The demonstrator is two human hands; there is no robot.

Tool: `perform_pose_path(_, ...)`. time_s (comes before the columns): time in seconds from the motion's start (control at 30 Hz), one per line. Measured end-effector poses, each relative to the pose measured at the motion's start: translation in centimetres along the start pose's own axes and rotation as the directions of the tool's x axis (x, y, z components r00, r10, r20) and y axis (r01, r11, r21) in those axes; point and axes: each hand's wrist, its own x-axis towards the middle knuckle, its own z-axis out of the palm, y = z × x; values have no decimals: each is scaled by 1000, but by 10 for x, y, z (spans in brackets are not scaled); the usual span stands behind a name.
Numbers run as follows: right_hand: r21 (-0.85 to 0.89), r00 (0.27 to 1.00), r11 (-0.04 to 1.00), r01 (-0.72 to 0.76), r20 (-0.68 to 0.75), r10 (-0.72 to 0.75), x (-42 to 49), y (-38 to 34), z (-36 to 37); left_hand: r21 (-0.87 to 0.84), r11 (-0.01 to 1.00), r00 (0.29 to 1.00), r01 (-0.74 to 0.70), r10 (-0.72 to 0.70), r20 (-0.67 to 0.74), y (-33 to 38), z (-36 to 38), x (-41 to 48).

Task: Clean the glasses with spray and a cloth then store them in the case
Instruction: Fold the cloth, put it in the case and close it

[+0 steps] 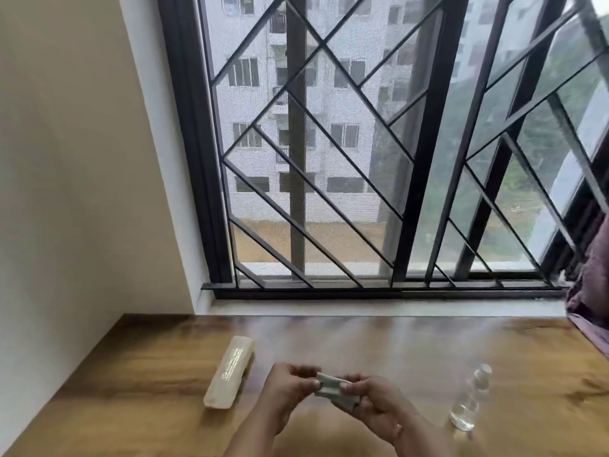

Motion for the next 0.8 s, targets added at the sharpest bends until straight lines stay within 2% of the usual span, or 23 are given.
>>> perform_pose_path(0.13,-1,1000,1000,-8,-4,8,6,4,-3,19,1000,1000,24,-24,-3,-9,-1,6)
perform_pose_path(0.23,-18,1000,1000,-3,-8,3,7,4,-3,-43,997,998,62,-61,24,-14,-3,9)
perform_pose_path(0.27,-20,1000,1000,-2,-6,2,7,4,-2,-52,998,999,46,-46,0,-14,-5,10)
perform_pose_path(0.3,-20,1000,1000,-1,-4,1,7,3,-2,21,1000,997,-9,11,-74,-16,-8,12)
perform_pose_path(0.33,-20,1000,1000,2,0,-2,8,2,-2,165,982,975,-91,122,-187,-19,-14,15)
perform_pose_path(0.37,-17,1000,1000,3,1,-3,9,0,-2,383,910,913,-157,282,-296,-20,-21,18)
perform_pose_path(0.4,-14,1000,1000,2,3,-2,9,-1,-3,626,759,802,-178,480,-354,-22,-30,19)
perform_pose_path(0.43,-16,1000,1000,2,0,-2,9,-2,-3,805,576,697,-142,636,-332,-25,-40,21)
perform_pose_path(0.47,-17,1000,1000,6,-1,-6,9,-4,-4,885,460,642,-75,701,-310,-27,-50,22)
perform_pose_path(0.5,-18,1000,1000,11,-2,-11,10,-5,-4,908,418,619,-3,714,-327,-31,-59,23)
perform_pose_path(0.53,-17,1000,1000,15,-1,-15,10,-6,-4,898,435,622,65,686,-377,-37,-68,24)
perform_pose_path(0.6,-5,1000,1000,22,4,-22,9,-7,-5,817,563,698,126,534,-477,-42,-79,24)
perform_pose_path(0.67,-6,1000,1000,30,-2,-30,10,-7,-5,746,643,734,173,422,-533,-49,-87,29)
perform_pose_path(0.8,-52,999,998,33,-20,-34,11,-4,-6,692,696,768,188,335,-546,-45,-94,27)
